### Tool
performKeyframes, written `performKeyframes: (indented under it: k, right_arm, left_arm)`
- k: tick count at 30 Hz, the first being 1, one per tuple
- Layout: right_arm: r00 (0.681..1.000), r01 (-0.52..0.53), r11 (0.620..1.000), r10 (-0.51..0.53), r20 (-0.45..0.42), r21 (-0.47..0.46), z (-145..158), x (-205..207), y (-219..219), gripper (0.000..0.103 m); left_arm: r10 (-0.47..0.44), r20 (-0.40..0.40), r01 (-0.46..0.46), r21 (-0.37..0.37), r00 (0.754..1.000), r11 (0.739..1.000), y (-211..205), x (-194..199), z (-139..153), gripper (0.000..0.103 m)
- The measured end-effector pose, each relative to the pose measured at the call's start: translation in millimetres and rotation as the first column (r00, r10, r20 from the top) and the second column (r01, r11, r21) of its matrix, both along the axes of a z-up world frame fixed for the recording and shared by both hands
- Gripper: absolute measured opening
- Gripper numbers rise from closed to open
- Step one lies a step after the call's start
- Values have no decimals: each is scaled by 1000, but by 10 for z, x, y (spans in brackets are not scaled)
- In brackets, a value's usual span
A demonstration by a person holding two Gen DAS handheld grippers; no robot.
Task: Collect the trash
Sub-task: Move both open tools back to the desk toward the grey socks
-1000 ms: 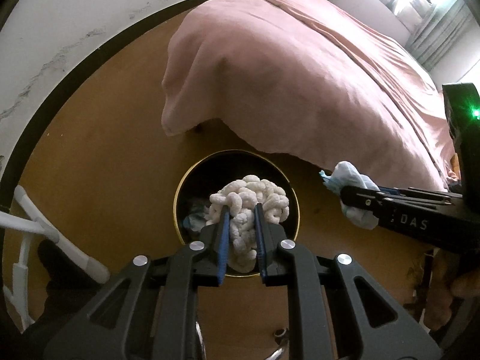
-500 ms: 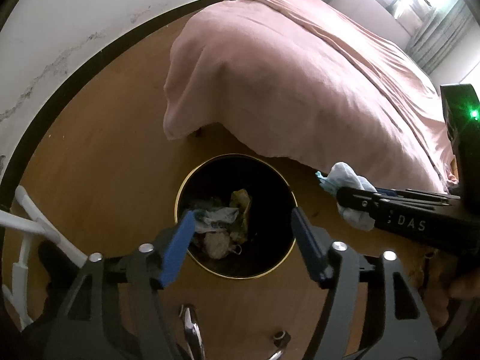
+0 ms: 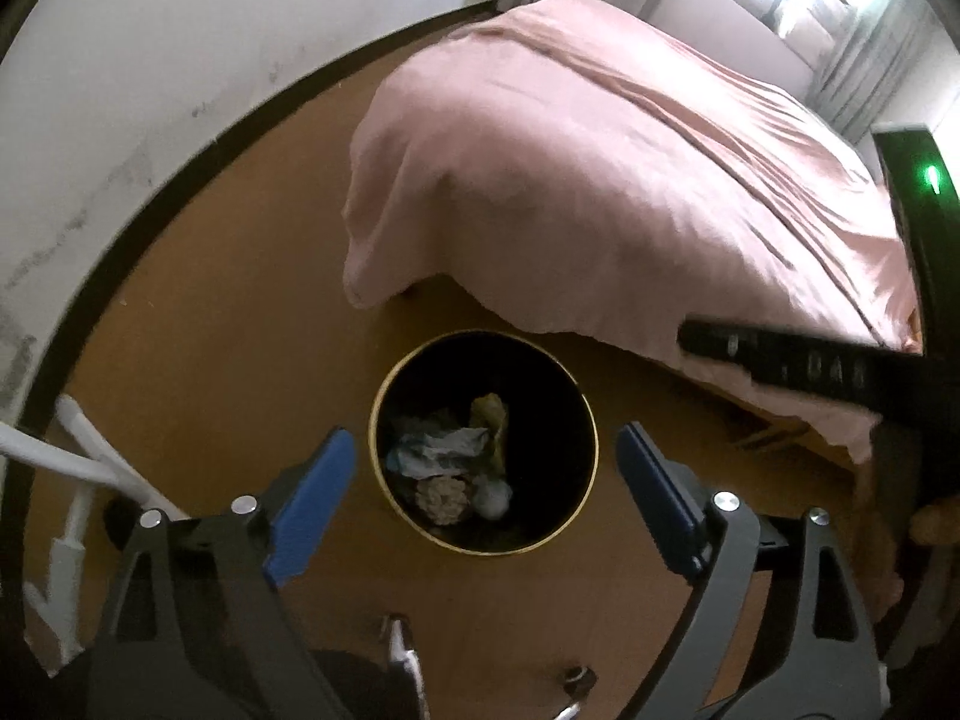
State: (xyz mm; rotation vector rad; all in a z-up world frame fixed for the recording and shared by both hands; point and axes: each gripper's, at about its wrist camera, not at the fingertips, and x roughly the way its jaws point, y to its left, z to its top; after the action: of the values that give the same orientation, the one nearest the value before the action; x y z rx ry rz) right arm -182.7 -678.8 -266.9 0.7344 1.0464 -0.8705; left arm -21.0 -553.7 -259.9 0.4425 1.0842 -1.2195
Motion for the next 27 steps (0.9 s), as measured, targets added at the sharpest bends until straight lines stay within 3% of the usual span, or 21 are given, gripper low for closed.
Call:
performKeyframes:
  k: [6,9,12,14,17,19,21,22,24,25,27]
  right_arm:
    - [997,-37,984,50,67,-175,888,68,232,75]
    - [981,-112,961,147,126,-253,1375,299,564,77]
    - [939,-232,924,294,177,-305,1787,730,990,77]
    - [884,-334,886,413,219,-320,2021,1126,1347,77]
    - [765,-495,798,588,261,-344,2286,1851,1961,77]
    - [657,-612,710,701,276,-348,2383,2427,2496,77]
    - [559,-698,625,781,278,-350,2412,2925,2996,77]
    - [504,-742,574,818,277,-347,2407,3228,3310,77]
    - [398,-816,480,870,290,-321,2361,3806,3879,77]
    - [370,-837,456,879,300,-303,2329,4006,4065,77]
    - [320,-877,410,887,332,-251,2247,4444,4409,73]
  left_arm:
    - [-62,156,78,-100,986,992,414,-71,992,89]
    - [-13,221,46,-144,975,988,949,161,1578,91]
    - [72,266,-27,-170,961,985,1527,490,1958,91]
    - [187,311,-128,-199,932,972,2122,867,2213,91]
    - [370,359,-309,-217,857,926,2992,1453,2406,91]
    - [496,366,-444,-221,788,868,3634,1872,2448,91]
    - [621,384,-589,-213,683,780,4344,2316,2419,91]
    - [656,385,-630,-211,649,747,4558,2451,2401,91]
    - [737,373,-725,-203,564,658,5125,2830,2325,91]
    - [760,365,-750,-205,538,629,5327,2975,2286,91]
    - [790,336,-776,-212,513,594,5564,3204,2213,91]
